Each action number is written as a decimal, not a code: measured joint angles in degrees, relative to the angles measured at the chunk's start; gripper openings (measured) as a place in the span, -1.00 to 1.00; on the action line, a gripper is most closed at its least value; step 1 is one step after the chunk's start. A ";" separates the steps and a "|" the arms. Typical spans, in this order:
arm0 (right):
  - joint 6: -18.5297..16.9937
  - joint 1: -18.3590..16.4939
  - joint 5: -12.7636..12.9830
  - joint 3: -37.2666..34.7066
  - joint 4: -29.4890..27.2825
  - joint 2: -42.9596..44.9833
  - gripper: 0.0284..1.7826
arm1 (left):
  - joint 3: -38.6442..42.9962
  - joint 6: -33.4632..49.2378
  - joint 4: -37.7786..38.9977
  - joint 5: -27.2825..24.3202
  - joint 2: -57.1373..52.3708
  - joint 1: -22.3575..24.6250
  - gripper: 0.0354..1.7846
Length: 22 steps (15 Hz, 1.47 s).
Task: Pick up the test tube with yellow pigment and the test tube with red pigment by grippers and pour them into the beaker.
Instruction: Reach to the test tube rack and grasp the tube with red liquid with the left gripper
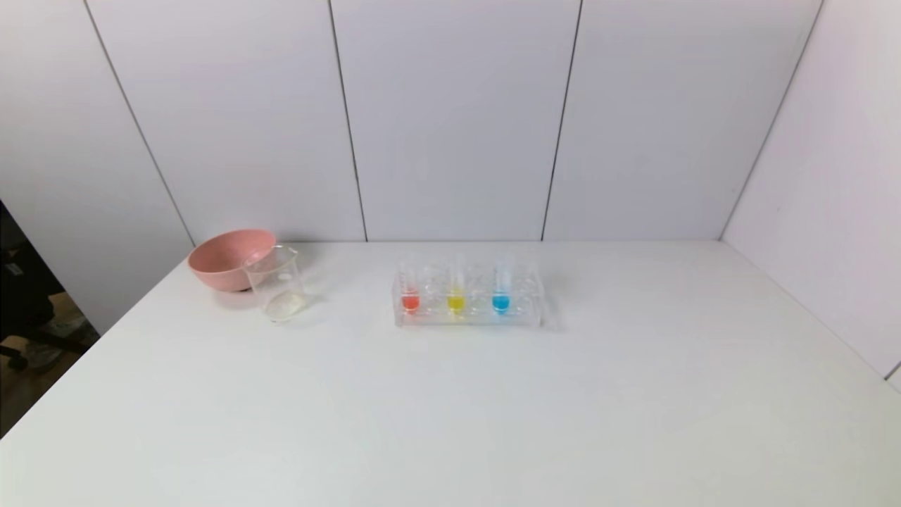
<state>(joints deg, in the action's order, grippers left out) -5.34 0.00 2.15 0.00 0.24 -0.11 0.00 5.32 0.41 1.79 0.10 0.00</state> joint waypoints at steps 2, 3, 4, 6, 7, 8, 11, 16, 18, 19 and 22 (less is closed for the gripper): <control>0.00 0.00 0.00 0.00 0.00 0.00 0.92 | 0.00 -0.02 0.00 0.02 0.00 0.00 0.98; 0.02 0.00 0.00 0.00 0.00 0.00 0.92 | 0.00 -0.02 0.00 0.02 0.00 0.00 0.98; 0.00 0.00 0.00 0.00 -0.02 0.00 0.92 | 0.00 -0.02 0.00 0.02 0.00 0.00 0.98; 0.02 0.00 0.00 0.00 0.00 0.01 0.92 | 0.00 -0.02 0.00 0.02 0.00 0.00 0.98; 0.02 0.00 0.00 0.00 0.00 0.00 0.92 | 0.00 0.00 0.00 0.00 0.00 -0.02 0.98; 0.00 0.00 0.00 0.00 0.00 0.00 0.92 | 0.00 0.17 0.00 0.05 0.00 -0.02 0.98; 0.00 0.00 0.00 0.00 -0.02 0.00 0.92 | -0.11 -0.57 0.07 0.24 0.00 -0.11 0.98; 0.02 0.00 0.02 0.00 0.00 0.00 0.92 | -11.18 2.06 -0.94 -4.85 6.66 -0.63 0.98; 0.00 0.00 0.00 0.00 0.00 0.00 0.92 | -15.35 2.69 -0.17 -7.19 13.82 -2.52 0.98; 0.00 0.00 -0.02 0.00 0.00 0.00 0.92 | -17.14 2.89 0.99 -8.37 18.37 -3.63 0.98; 0.00 0.00 0.00 0.00 0.00 0.00 0.92 | -21.66 2.80 6.17 -12.35 32.94 -5.71 0.98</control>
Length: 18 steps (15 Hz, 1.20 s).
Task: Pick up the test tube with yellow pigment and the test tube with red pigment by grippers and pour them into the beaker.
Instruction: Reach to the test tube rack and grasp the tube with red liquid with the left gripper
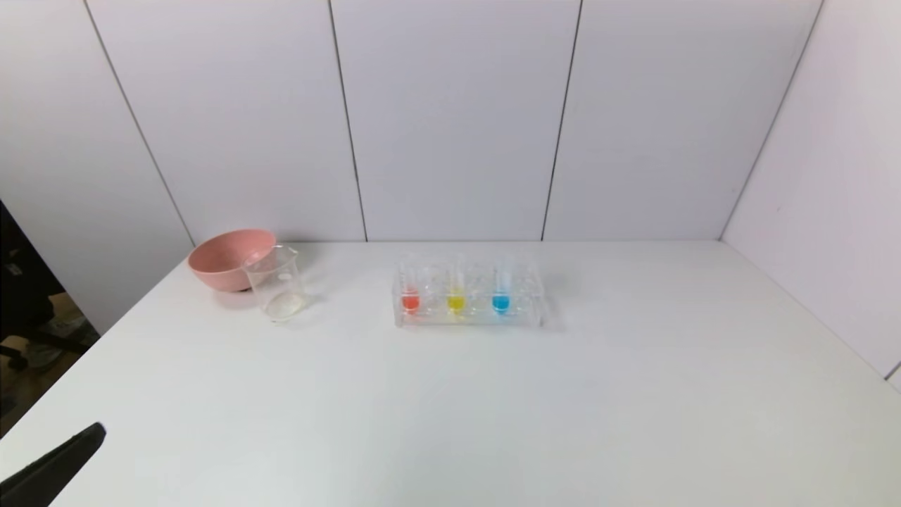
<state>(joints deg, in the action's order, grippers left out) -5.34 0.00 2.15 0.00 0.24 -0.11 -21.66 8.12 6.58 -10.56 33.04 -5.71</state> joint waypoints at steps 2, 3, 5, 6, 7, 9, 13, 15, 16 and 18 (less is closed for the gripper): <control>0.02 0.00 0.00 0.00 0.00 0.00 0.92 | -2.69 -0.10 4.00 -3.05 9.44 -1.46 0.98; 0.00 0.00 -0.02 0.00 0.00 0.00 0.92 | -3.77 -0.10 6.23 -4.13 14.18 -2.95 0.98; 0.00 0.00 0.00 0.00 0.00 0.00 0.92 | -5.40 -0.02 10.64 -4.27 22.86 -6.94 0.98; 0.02 0.00 -0.02 0.00 0.00 0.00 0.92 | -6.36 0.09 12.76 -3.19 26.86 -9.25 0.98; 0.00 0.00 -0.02 0.00 0.00 0.00 0.92 | -7.41 0.23 14.49 -1.18 30.82 -11.68 0.98; 0.02 0.00 0.00 0.00 0.00 0.00 0.92 | -10.23 0.56 18.05 4.22 38.51 -16.57 0.98; 0.00 0.00 0.00 0.00 -0.02 0.00 0.92 | -17.69 3.67 20.57 15.46 51.75 -22.52 0.98; 0.02 0.00 -0.02 0.00 0.00 0.00 0.92 | -21.97 6.42 20.76 20.86 57.73 -24.17 0.98; 0.00 0.00 0.00 0.00 0.00 0.00 0.92 | -24.03 7.64 20.81 23.28 60.45 -24.94 0.98; 0.02 0.00 -0.02 0.00 0.00 0.00 0.92 | -27.89 9.00 21.18 28.28 65.78 -26.79 0.98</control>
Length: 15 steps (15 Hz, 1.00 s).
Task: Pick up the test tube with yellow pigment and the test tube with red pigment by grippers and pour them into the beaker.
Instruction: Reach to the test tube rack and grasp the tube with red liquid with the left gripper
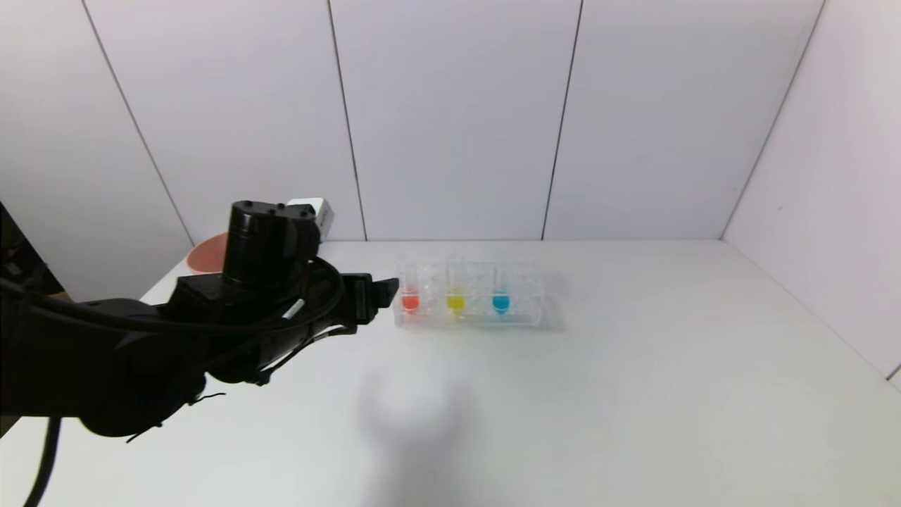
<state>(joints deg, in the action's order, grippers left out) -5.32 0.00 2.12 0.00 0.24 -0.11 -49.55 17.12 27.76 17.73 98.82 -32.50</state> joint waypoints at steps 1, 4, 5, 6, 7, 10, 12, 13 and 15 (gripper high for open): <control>0.00 0.00 0.00 0.00 -0.02 0.00 0.92 | -1.60 0.16 0.71 2.22 2.45 -0.84 0.98; -0.02 0.00 0.02 0.00 0.00 0.00 0.92 | -5.29 -0.44 6.06 8.13 9.29 -2.63 0.98; -0.02 0.00 0.02 0.00 -0.02 0.00 0.92 | -6.06 -0.76 7.35 8.90 11.22 -3.05 0.98; -0.02 0.00 0.00 0.00 0.00 0.00 0.92 | -6.73 -0.96 8.01 9.20 12.76 -3.33 0.98; 0.00 0.00 0.02 0.00 0.00 0.00 0.92 | -7.41 -1.02 8.59 9.61 14.19 -3.46 0.98; 0.00 0.00 0.00 0.00 -0.02 0.00 0.92 | -9.40 -1.52 11.85 11.08 17.97 -3.61 0.98; -0.02 0.00 0.02 0.00 -0.02 0.00 0.92 | -10.18 -2.90 13.84 11.26 19.85 -3.63 0.98; -0.02 0.00 0.02 0.00 0.00 0.00 0.92 | -10.51 -3.84 15.02 11.26 20.64 -3.50 0.98; -0.02 0.00 0.00 0.00 0.00 0.00 0.92 | -11.25 -6.21 17.75 11.52 22.30 -3.30 0.98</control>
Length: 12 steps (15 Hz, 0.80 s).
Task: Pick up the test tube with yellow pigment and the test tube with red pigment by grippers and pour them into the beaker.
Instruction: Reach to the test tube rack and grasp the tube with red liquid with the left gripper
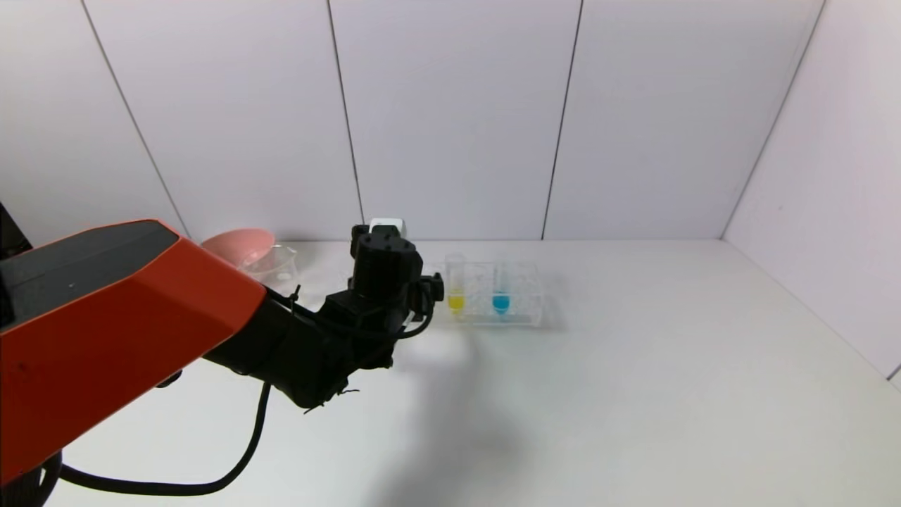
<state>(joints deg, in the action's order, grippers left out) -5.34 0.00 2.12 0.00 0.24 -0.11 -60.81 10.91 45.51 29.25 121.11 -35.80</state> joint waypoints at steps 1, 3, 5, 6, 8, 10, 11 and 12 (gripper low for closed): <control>0.02 0.00 0.02 0.00 0.00 0.01 0.92 | -0.44 -1.02 1.21 0.62 0.66 0.04 0.98; 0.00 0.00 0.02 0.00 -0.02 0.00 0.92 | -1.21 -2.57 3.15 1.87 1.79 0.09 0.98; 0.00 0.00 0.02 0.00 -0.02 0.00 0.92 | -1.40 -2.82 3.57 1.93 2.51 0.06 0.93; 0.00 0.00 0.00 0.00 0.00 0.00 0.92 | -1.46 -2.78 3.63 1.95 2.73 0.06 0.86; 0.02 0.00 0.00 0.00 0.00 0.00 0.92 | -1.49 -2.62 4.30 1.95 3.04 0.13 0.63; 0.00 0.00 0.02 0.00 -0.02 0.00 0.92 | -1.49 -2.79 5.51 2.01 3.34 0.06 0.29; 0.00 0.00 0.00 0.00 -0.02 0.00 0.92 | -1.49 -2.82 5.57 1.97 3.44 0.02 0.07; 0.02 0.00 0.00 0.00 -0.02 0.00 0.92 | -1.49 -2.84 5.68 1.97 3.50 0.02 -0.16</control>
<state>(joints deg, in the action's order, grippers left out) -5.32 0.00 2.12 0.00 0.22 -0.11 -62.29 8.07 51.19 31.22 124.61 -35.78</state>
